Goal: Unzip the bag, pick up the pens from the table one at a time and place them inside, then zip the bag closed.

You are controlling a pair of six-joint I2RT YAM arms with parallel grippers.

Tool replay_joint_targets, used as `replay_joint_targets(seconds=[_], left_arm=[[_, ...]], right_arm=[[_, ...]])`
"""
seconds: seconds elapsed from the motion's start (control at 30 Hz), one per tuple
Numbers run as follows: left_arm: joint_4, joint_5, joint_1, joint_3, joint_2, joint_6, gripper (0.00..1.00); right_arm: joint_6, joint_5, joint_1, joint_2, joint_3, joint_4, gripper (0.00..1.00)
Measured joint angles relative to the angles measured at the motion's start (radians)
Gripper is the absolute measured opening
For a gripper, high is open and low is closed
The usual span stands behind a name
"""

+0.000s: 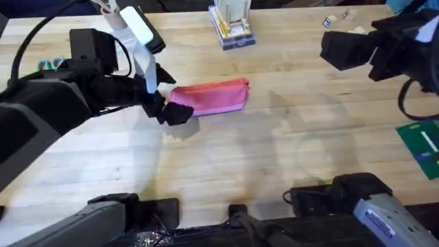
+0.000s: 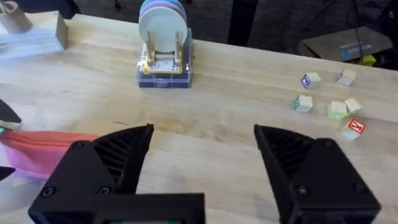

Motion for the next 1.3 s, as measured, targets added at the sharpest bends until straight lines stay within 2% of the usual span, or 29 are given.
replay_joint_targets(seconds=[0.37,0.4,0.5,0.6,0.63,0.67,1.0,1.13,1.17,1.3], left_arm=[[0.002,-0.001,0.0,0.0,0.0,0.0,0.993],[0.001,-0.001,0.0,0.0,0.0,0.0,0.956],[0.001,-0.001,0.0,0.0,0.0,0.002,0.636],[0.003,-0.005,0.0,0.0,0.0,0.003,0.174],[0.001,-0.006,0.0,0.0,0.0,0.007,0.078],[-0.001,-0.008,-0.002,0.0,0.001,0.007,0.053],[-0.001,-0.009,-0.002,0.0,0.0,0.007,0.042],[-0.001,-0.009,-0.002,0.0,0.0,0.007,0.042],[-0.001,-0.009,-0.002,0.0,0.001,0.007,0.042],[-0.001,-0.009,-0.002,0.0,0.001,0.007,0.042]], right_arm=[[0.0,0.0,0.0,0.0,0.0,0.004,0.998],[0.0,0.0,0.0,0.0,0.0,0.002,0.997],[0.0,0.0,0.0,0.0,0.0,-0.024,0.997],[0.002,0.0,0.0,0.0,0.0,-0.054,0.998],[0.004,0.0,0.0,0.0,0.0,-0.064,0.998],[0.005,0.0,0.0,0.0,0.0,-0.073,0.998],[0.125,-0.144,0.0,0.018,0.003,-0.122,0.998],[0.133,-0.195,0.0,0.091,0.003,-0.116,0.998],[0.137,-0.241,0.0,0.166,0.004,-0.094,0.998],[0.141,-0.28,0.0,0.242,0.003,-0.061,0.998]])
